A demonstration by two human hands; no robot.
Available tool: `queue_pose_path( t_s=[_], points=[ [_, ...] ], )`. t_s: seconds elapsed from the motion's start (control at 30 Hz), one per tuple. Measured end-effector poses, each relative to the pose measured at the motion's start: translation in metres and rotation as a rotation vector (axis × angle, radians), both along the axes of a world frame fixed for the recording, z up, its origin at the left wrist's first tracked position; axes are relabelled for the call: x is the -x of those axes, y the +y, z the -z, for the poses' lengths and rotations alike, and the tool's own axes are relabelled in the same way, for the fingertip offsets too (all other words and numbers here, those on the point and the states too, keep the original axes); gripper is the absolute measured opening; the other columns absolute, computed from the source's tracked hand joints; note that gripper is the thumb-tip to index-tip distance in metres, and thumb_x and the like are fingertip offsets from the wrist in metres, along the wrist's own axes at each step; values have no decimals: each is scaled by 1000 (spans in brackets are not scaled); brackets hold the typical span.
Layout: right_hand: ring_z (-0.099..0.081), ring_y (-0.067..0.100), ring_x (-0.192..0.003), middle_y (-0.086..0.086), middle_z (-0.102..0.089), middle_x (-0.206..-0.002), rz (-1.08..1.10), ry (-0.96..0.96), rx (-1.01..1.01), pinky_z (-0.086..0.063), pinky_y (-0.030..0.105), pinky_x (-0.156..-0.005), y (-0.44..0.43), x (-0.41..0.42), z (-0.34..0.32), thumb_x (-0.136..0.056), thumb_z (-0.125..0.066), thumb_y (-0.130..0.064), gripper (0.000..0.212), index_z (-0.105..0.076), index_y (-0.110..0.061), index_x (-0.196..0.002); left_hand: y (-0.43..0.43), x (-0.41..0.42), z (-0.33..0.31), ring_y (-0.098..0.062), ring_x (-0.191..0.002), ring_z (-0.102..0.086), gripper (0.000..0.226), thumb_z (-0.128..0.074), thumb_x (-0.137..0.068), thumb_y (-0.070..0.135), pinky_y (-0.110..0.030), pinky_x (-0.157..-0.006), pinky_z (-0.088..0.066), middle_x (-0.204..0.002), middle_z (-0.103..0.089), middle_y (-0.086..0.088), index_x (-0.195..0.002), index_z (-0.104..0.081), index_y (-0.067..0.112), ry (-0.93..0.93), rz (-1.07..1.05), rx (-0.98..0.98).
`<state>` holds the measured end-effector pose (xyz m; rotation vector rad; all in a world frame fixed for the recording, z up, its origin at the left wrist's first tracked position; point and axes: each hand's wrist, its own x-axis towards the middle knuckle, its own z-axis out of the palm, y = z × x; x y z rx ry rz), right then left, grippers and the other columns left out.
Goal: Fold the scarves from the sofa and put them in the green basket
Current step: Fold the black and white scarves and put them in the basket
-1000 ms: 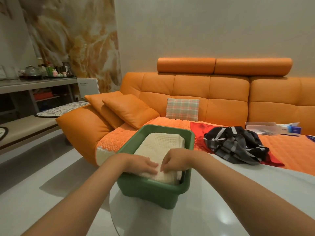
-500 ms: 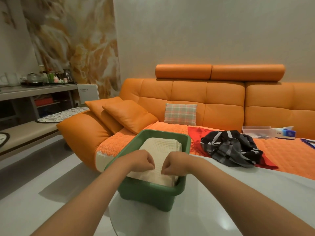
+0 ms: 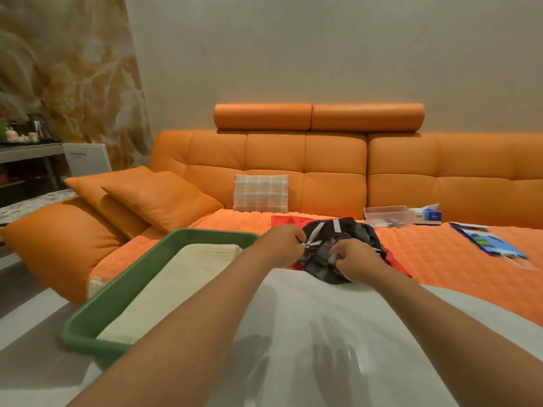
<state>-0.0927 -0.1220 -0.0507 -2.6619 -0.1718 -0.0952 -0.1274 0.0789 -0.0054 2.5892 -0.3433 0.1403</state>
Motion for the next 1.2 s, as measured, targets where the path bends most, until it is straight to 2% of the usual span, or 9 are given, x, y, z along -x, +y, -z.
queue_pose_path(
  t_s=[0.13,0.27,0.33,0.47,0.6,0.7,0.83,0.97,1.2],
  points=[
    [-58,26,-116,3,-50,-143,59,38,-1,-56,40,-91,-47,-35,35,-88,-61,-11,49,-58,-26,-134,-54,-42,40,-26,-116,-56,37,-51,-95,20,-36,-95,-49,-130,-60,-4,-131,-57,21,104,56,-71],
    [-15,28,-151,2,-12,-165,60,-2,274,-28,53,-117,-69,-68,58,-87,-68,-24,84,-21,-32,-156,-79,-81,80,-27,-119,-54,44,-53,-93,22,-42,-98,-48,-134,-54,-7,-136,-50,18,147,69,-117],
    [-17,28,-150,5,-25,-161,41,4,420,-17,58,-118,-71,-81,66,-89,-67,-26,93,-5,-32,-159,-84,-98,97,-28,-121,-52,43,-55,-92,21,-43,-99,-47,-133,-52,-8,-134,-49,17,138,67,-110],
    [-37,29,-135,3,-55,-130,53,-48,573,-14,60,-116,-73,-97,77,-95,-55,-29,48,-45,-33,-142,-92,-118,120,-25,-132,-45,48,-55,-93,15,-40,-107,-41,-142,-46,-6,-140,-46,17,64,77,-8],
    [-50,23,-111,0,-60,-108,-31,-270,91,-29,51,-112,-77,-96,91,-99,-51,-25,24,-67,-24,-116,-93,-127,130,-18,-146,-25,78,-62,-91,17,-43,-114,-36,-160,-23,5,-156,-21,28,-34,128,-54],
    [-51,14,-88,-4,-61,-90,-134,-338,-200,-44,42,-98,-82,-77,87,-98,-51,-14,15,-66,-17,-98,-91,-125,127,-17,-141,-34,81,-65,-90,20,-44,-107,-44,-157,-31,9,-155,-20,37,-70,172,-91],
    [-54,13,-78,-4,-60,-84,-226,-394,-158,-52,39,-71,-82,-43,73,-97,-51,-17,12,-60,-24,-95,-85,-104,111,-21,-111,-58,35,-61,-92,25,-45,-89,-52,-118,-63,8,-125,-59,38,-123,155,-108],
    [-58,12,-75,-9,-61,-86,-223,-388,-12,-55,32,-66,-82,-5,64,-96,-53,-35,6,-55,-31,-100,-73,-58,87,-20,-88,-59,12,-61,-93,34,-34,-71,-46,-90,-58,8,-105,-61,33,-107,153,-187],
    [-62,18,-90,-4,-68,-100,-73,-96,84,-50,33,-71,-74,70,64,-94,-51,-45,25,-61,-31,-112,-46,37,87,-25,-90,-57,5,-63,-91,34,-28,-72,-39,-89,-58,0,-93,-63,29,157,164,-320]
  ],
)
